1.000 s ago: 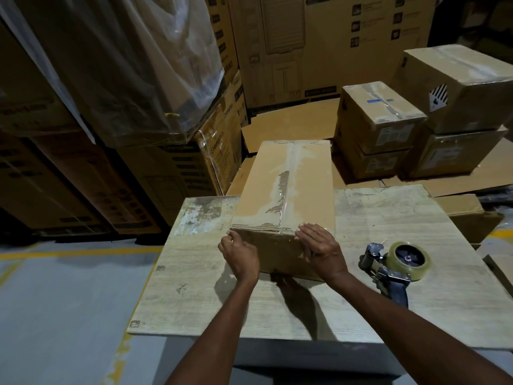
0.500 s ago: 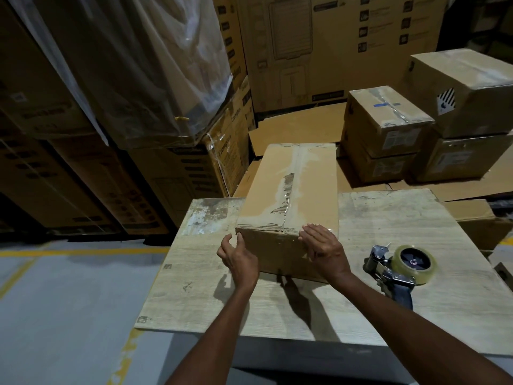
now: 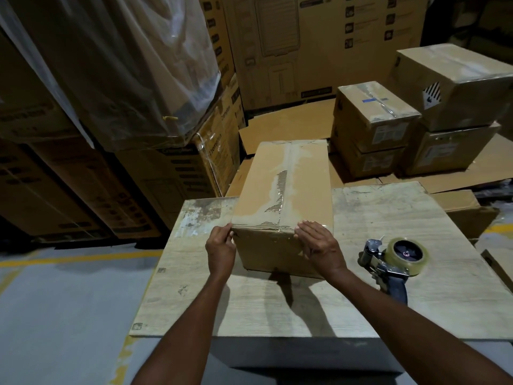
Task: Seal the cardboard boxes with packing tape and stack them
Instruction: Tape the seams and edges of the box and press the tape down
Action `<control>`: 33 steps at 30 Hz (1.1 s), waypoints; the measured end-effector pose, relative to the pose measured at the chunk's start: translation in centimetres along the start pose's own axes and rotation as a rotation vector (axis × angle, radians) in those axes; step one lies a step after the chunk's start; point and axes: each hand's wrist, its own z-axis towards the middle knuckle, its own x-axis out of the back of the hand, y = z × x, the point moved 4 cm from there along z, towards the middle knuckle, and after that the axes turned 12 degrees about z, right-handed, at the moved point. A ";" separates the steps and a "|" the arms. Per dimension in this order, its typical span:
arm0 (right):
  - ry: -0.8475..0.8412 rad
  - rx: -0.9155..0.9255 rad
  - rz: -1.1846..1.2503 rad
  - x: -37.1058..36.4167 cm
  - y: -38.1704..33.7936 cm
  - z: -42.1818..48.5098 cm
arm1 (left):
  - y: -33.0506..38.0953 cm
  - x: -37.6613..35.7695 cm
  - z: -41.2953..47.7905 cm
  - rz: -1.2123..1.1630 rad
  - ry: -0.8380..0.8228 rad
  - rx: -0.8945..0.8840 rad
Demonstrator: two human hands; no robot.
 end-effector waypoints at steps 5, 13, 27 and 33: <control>-0.005 -0.023 -0.007 -0.3 0.1 -0.2 | 0.6 -0.6 -0.3 -0.060 0.058 0.115; -0.064 -0.145 -0.048 -0.8 -0.8 0.6 | 0.0 0.2 1.1 0.076 -0.109 -0.043; -0.400 0.029 -0.066 -11.1 -7.3 6.8 | -0.9 1.3 3.5 0.181 -0.239 -0.463; -0.408 0.053 -0.069 -12.0 -7.4 6.4 | -1.2 0.9 4.1 0.124 -0.265 -0.445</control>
